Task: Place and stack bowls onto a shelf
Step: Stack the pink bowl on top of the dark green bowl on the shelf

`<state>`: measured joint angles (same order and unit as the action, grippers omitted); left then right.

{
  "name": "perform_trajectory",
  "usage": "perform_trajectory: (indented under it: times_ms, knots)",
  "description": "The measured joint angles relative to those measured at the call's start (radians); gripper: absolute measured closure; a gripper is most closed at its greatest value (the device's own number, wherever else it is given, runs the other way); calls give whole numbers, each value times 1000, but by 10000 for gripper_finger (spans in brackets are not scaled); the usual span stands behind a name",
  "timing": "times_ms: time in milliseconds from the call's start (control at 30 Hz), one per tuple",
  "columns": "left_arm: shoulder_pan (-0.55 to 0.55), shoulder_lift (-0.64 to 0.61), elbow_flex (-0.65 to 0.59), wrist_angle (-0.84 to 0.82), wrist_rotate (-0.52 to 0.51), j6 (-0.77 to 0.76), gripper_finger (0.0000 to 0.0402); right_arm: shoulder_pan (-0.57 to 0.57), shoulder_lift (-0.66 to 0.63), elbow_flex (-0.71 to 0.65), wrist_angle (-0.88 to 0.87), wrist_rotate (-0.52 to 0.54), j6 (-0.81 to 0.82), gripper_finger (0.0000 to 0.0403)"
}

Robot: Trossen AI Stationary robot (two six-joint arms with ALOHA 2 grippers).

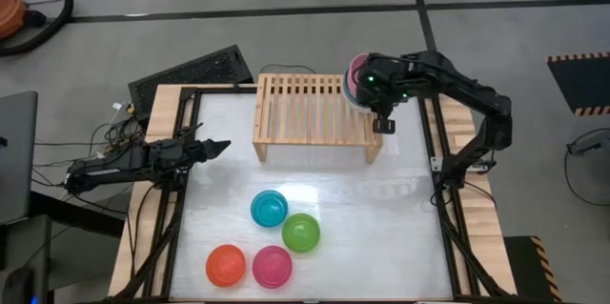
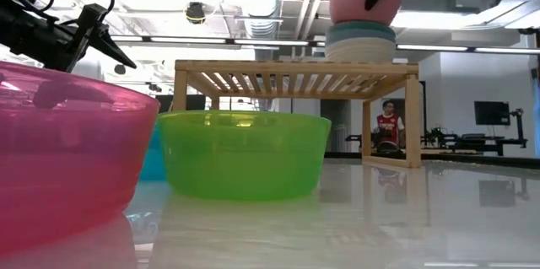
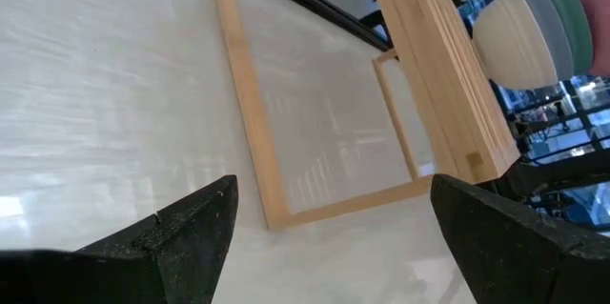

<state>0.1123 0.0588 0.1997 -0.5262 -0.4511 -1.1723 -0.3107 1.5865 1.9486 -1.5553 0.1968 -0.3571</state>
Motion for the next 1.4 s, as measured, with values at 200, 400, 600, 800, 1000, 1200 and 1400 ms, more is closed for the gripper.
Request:
perform_trajectory:
  times_ms: [200,400,600,800,1000,1200,1400]
  knots:
    - [0,0,0,0,0,-2,69,-42,24,1,-15,-5,-13,378]
    - [0,0,0,0,-1,-3,69,-77,24,1,-17,-16,-42,378]
    - [0,0,0,0,-1,-3,69,-108,24,1,-16,-64,-44,378]
    - [0,0,0,0,-1,-3,69,-107,20,1,-17,-70,-51,378]
    - [0,0,0,0,-1,-2,69,-119,30,1,-17,-71,-63,378]
    - [0,0,0,0,-2,-2,69,-129,55,1,-16,-105,-79,378]
    - [0,0,0,0,-7,-2,69,-135,62,1,-15,-96,-91,378]
